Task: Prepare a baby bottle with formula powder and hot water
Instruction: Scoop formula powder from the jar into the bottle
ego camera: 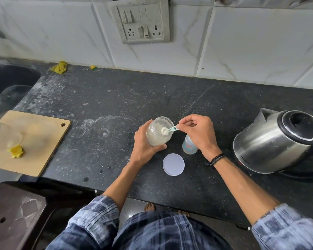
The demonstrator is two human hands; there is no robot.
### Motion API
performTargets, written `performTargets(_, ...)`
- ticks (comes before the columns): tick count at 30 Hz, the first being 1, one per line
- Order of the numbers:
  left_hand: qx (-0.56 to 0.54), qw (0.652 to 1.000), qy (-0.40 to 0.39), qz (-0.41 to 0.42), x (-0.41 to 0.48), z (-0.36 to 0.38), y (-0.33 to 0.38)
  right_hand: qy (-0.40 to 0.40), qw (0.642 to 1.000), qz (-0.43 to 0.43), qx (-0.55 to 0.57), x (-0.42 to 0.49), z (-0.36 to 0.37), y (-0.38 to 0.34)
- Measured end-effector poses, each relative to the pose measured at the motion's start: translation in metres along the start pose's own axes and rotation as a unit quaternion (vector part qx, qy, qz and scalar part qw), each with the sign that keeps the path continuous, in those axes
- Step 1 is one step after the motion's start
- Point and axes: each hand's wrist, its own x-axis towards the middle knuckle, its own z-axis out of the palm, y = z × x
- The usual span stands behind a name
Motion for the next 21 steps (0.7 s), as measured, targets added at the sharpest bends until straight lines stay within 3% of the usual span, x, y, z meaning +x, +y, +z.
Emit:
performTargets(14,-0.018,1.000,0.001,0.005,-0.001,0.000,0.004,0.016,0.997,0.073,0.021,0.003,-0.007,-0.009)
performTargets(21,-0.057,0.998,-0.007,0.005,0.004,0.004,0.006,0.032,0.984,0.142,0.103,0.004,-0.019,-0.011)
